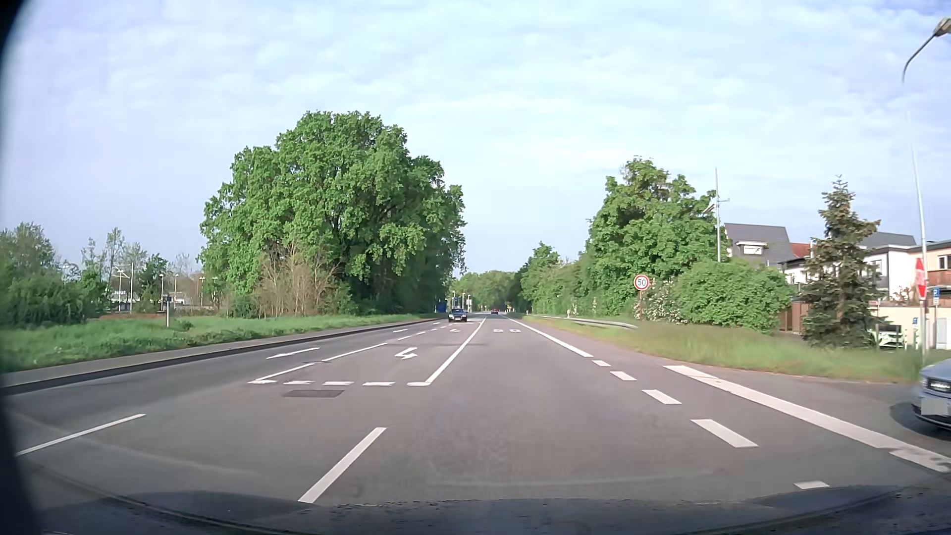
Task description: Follow the waypoints while adhering to traffic rules and regulations
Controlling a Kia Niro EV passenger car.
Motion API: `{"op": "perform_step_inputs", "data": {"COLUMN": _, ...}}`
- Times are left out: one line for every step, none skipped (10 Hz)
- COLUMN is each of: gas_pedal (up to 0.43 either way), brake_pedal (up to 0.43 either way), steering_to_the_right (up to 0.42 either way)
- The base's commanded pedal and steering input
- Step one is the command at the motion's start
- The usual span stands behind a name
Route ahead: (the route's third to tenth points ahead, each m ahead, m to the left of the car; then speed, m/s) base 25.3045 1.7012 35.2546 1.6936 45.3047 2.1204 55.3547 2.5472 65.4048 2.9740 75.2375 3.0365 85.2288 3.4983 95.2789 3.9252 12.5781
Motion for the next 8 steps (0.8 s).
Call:
{"op": "perform_step_inputs", "data": {"gas_pedal": 0.118, "brake_pedal": 0.000, "steering_to_the_right": -0.005}}
{"op": "perform_step_inputs", "data": {"gas_pedal": 0.118, "brake_pedal": 0.000, "steering_to_the_right": -0.005}}
{"op": "perform_step_inputs", "data": {"gas_pedal": 0.118, "brake_pedal": 0.000, "steering_to_the_right": -0.005}}
{"op": "perform_step_inputs", "data": {"gas_pedal": 0.118, "brake_pedal": 0.000, "steering_to_the_right": -0.005}}
{"op": "perform_step_inputs", "data": {"gas_pedal": 0.118, "brake_pedal": 0.000, "steering_to_the_right": -0.005}}
{"op": "perform_step_inputs", "data": {"gas_pedal": 0.118, "brake_pedal": 0.000, "steering_to_the_right": -0.005}}
{"op": "perform_step_inputs", "data": {"gas_pedal": 0.118, "brake_pedal": 0.000, "steering_to_the_right": -0.005}}
{"op": "perform_step_inputs", "data": {"gas_pedal": 0.118, "brake_pedal": 0.000, "steering_to_the_right": -0.005}}
